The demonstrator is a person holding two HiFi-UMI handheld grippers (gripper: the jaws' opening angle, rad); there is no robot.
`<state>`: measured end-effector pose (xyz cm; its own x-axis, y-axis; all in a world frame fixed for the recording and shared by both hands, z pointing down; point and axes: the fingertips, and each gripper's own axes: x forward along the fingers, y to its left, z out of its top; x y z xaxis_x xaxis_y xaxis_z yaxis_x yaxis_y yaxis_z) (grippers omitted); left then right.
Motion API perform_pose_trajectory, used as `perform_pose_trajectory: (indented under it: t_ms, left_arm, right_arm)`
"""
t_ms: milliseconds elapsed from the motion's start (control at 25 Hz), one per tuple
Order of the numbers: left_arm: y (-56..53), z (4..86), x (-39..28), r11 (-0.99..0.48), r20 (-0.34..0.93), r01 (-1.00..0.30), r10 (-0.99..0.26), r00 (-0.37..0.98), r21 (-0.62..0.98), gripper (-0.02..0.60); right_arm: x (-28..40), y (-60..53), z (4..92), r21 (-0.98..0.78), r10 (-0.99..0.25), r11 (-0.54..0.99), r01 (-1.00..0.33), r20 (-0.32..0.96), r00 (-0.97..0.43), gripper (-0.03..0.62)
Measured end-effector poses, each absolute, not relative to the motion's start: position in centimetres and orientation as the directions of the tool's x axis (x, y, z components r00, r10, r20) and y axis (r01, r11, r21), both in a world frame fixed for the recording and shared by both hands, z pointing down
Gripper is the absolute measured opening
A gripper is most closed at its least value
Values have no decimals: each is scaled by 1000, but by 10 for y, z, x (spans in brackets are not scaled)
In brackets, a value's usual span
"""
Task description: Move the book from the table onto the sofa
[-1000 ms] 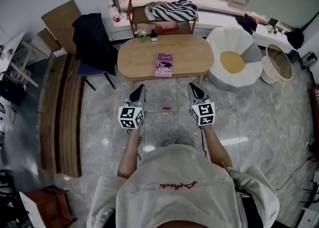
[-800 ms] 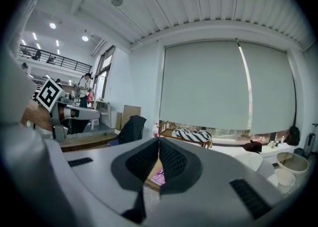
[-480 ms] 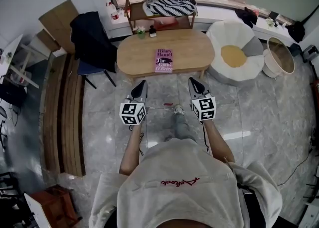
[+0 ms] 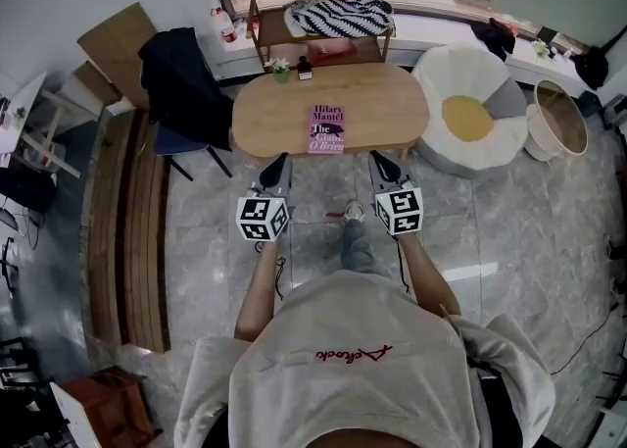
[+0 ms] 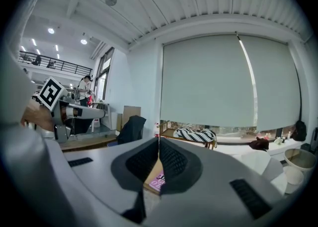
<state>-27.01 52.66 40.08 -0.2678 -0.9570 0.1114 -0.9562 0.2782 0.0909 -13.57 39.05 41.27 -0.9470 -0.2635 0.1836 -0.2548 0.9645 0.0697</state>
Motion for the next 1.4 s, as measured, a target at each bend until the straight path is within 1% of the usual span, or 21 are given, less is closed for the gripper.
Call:
perform_pose_trajectory:
  t_ms: [360, 840, 1400]
  left_arm:
    - [460, 401, -312, 266, 122, -959, -960, -253, 98, 9]
    - [362, 387, -390, 302, 132, -947, -949, -288, 106, 9]
    - [266, 403, -473, 344, 173, -932, -931, -321, 119, 9]
  right_arm:
    - [-187, 328, 411, 66, -248, 969, -240, 189, -950, 9]
    - [-273, 228, 399, 60, -199, 980, -190, 204, -958, 9]
    - [-358, 131, 417, 32, -153, 988, -150, 237, -959, 9]
